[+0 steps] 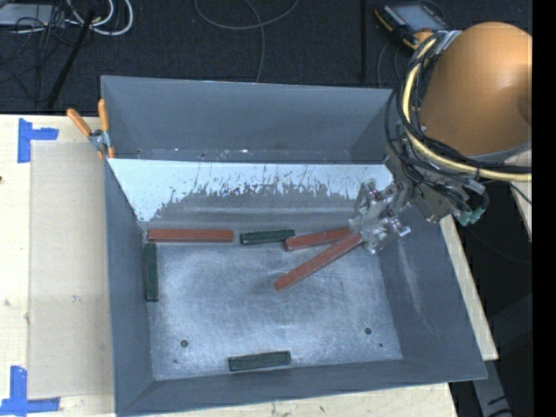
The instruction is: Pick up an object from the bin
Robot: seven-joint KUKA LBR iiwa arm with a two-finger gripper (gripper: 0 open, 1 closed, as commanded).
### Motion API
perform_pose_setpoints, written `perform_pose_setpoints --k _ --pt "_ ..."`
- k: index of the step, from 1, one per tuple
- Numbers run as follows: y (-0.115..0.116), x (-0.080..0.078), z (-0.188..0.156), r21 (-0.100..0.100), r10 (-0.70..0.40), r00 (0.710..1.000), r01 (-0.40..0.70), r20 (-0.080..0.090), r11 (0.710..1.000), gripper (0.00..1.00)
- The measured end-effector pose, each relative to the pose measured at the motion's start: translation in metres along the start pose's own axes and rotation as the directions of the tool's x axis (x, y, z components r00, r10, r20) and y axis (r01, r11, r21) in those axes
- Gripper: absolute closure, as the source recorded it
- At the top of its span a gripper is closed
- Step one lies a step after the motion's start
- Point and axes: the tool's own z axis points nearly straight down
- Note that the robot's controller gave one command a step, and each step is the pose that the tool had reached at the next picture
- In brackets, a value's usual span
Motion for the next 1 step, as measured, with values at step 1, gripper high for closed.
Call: perform_pose_setpoints --k 1 --pt "-0.015 -0.033 0.0705 0.001 0.01 1.0 -0.01 0.001 1.0 1.0"
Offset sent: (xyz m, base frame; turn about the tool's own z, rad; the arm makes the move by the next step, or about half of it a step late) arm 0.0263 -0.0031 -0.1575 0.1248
